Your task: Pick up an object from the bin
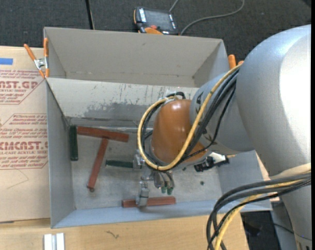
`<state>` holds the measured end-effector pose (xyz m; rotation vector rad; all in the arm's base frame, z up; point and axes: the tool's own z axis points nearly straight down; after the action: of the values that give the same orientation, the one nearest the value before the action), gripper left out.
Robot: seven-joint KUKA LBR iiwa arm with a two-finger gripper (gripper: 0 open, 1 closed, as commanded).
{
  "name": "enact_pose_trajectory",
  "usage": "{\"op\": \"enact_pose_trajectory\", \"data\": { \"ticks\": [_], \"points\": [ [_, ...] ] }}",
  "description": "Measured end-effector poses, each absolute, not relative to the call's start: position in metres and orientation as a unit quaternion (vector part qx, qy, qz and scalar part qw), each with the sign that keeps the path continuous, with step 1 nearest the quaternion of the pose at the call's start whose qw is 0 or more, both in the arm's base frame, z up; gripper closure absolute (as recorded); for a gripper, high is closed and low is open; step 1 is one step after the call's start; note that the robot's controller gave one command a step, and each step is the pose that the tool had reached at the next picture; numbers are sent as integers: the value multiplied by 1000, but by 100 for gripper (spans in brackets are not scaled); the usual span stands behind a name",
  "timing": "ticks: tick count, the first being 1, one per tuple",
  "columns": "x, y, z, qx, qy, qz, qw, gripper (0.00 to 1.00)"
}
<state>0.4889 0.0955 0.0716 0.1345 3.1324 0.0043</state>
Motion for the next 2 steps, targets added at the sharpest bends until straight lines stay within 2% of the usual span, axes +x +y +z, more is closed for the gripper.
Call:
{"op": "enact_pose_trajectory", "data": {
  "ticks": [1,2],
  "points": [
    [497,83,146,43,999,1,4,0],
    [527,122,65,26,1000,1,-1,0]
  ]
}}
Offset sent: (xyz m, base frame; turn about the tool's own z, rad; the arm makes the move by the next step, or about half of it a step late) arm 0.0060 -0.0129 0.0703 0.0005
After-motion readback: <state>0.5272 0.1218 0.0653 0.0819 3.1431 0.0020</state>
